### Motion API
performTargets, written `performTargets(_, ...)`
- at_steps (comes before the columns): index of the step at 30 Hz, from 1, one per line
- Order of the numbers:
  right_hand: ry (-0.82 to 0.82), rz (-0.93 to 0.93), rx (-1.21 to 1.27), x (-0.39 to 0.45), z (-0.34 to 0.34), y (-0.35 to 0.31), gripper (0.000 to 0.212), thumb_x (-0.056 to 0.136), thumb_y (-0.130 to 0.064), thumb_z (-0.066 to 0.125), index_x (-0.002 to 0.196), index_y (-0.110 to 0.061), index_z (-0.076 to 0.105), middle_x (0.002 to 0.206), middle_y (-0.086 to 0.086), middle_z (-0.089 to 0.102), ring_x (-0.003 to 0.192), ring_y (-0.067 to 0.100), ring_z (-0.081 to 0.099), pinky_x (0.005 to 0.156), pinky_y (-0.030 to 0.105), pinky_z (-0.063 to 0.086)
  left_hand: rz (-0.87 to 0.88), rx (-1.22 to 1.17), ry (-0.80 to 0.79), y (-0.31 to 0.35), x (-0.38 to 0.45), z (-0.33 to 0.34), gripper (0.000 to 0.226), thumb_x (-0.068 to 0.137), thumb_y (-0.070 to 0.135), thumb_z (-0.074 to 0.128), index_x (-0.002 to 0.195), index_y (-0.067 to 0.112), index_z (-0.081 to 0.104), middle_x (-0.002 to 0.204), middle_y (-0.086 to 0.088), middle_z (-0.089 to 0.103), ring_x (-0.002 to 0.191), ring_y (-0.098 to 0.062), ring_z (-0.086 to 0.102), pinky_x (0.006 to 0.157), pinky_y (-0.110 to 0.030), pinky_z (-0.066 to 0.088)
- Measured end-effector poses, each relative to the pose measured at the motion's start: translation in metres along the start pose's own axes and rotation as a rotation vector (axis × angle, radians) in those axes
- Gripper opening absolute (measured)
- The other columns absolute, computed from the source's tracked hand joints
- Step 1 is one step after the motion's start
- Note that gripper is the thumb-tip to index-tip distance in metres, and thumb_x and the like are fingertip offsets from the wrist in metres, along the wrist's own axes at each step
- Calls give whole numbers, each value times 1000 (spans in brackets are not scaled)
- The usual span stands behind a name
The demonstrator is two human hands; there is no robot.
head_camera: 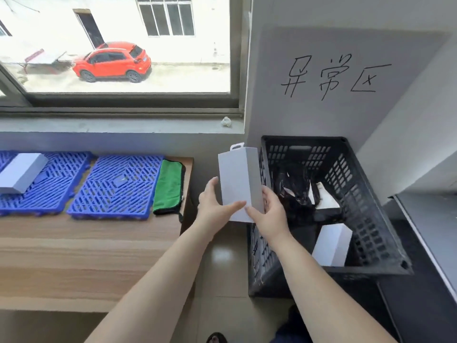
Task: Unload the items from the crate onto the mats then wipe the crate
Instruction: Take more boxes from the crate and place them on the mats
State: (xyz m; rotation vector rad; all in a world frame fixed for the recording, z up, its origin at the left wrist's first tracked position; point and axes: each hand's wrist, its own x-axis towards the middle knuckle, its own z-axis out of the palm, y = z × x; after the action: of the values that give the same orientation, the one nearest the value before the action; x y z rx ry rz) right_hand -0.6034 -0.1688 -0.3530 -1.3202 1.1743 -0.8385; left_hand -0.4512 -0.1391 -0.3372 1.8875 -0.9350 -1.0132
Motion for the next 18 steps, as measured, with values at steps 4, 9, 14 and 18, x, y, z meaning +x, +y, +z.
performTargets(4, 177, -261, -445, -22, 68, -12, 69, 81, -39, 73, 141, -31, 40, 135, -11, 50, 122, 10, 46, 100, 30, 45, 74, -332, -28, -1, -13, -20, 119, 51, 49, 89, 146, 46, 16, 131, -2, 54, 117, -15, 58, 97, -40, 53)
performTargets(9, 207, -491, -672, -45, 122, -12, 69, 82, -27, 68, 143, -13, 40, 139, 8, 48, 125, 30, 42, 102, 45, 43, 90, -585, 82, -13, -12, -64, 88, 63, 37, 86, 137, 27, 40, 117, 0, 67, 106, -14, 67, 86, -32, 56)
performTargets(14, 89, -720, -694, -32, 134, -19, 49, 86, -43, 55, 130, -22, 57, 134, -2, 51, 120, 22, 42, 103, 44, 35, 28, -756, 44, -20, 0, -109, 44, 86, 17, 74, 121, 24, 50, 114, -4, 68, 99, -21, 69, 83, -37, 58)
performTargets(18, 161, -337, -325, -8, 133, -30, 52, 84, -45, 59, 131, -26, 51, 133, -4, 51, 121, 15, 43, 101, 28, 34, -56, -844, -53, -27, 15, -135, 65, 72, 30, 75, 131, 20, 49, 122, -8, 67, 102, -25, 68, 87, -49, 56)
